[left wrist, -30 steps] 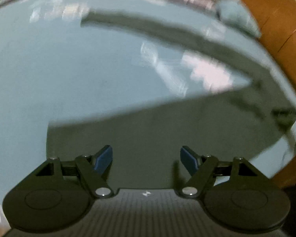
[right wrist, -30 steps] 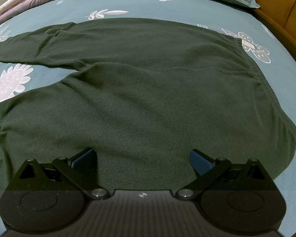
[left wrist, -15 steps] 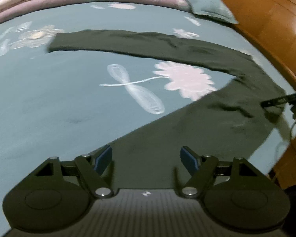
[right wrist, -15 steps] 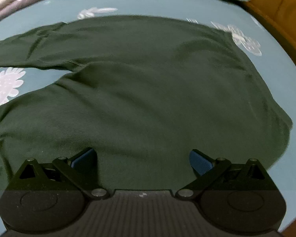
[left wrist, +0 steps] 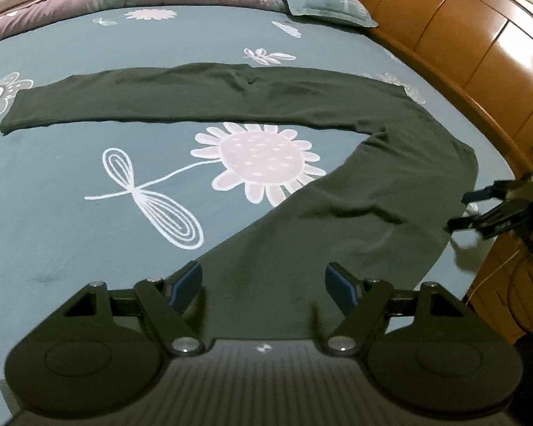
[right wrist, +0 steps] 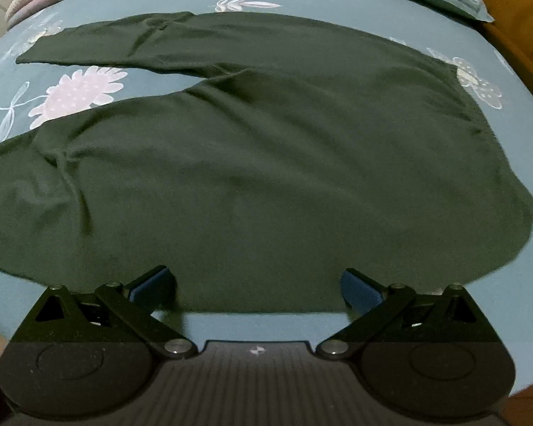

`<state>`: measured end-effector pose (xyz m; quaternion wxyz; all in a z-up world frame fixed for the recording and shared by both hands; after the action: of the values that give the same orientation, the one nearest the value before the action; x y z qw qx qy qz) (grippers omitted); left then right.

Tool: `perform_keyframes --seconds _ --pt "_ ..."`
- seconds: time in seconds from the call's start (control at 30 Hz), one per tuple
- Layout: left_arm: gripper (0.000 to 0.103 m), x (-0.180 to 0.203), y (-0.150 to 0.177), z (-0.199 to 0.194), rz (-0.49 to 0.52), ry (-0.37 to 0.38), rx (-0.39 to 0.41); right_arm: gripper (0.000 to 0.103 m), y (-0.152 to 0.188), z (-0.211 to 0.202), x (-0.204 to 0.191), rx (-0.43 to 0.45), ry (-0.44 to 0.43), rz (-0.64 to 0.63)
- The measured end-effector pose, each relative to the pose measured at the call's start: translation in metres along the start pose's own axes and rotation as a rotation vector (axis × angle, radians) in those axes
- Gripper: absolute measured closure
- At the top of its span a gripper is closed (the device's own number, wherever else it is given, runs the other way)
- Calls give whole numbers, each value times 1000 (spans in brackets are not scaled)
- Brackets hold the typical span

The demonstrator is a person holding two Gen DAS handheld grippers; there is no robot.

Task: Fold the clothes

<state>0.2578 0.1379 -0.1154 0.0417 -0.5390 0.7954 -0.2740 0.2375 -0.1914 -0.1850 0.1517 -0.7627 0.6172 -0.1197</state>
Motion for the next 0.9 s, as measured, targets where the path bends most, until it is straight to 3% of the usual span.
perform_keyframes --seconds 0.17,0.27,0.5,0.6,0.67,0.77,0.9 --pt "26 9 -7 7 7 -10 -3 0 -30 -9 25 116 15 63" --pt "26 16 -7 10 14 -11 -6 0 -41 11 29 115 39 43" --pt "26 12 6 8 -27 -58 -33 0 -3 17 30 88 2 19" --pt "26 14 -1 5 -32 -88 -12 0 7 11 32 39 6 -18" --pt "26 19 -9 1 -30 -91 19 0 -2 2 33 64 17 -23" --pt "25 27 -18 -1 -29 -101 45 0 -32 -10 23 165 -58 -34" --pt "25 37 -22 1 -45 -133 50 0 -50 8 1 157 -146 -118"
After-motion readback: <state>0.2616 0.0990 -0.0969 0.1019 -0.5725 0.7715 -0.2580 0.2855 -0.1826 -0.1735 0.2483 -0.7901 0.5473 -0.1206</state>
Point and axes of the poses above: each gripper's, at about its wrist camera, not at the fingertips, and z roughly the way its jaws point, x to its right, y to its underside, the point moved 10 cm from there along z, roughly the way its jaws point, and after that the axes turned 7 degrees about -x, right-handed, at the moved point
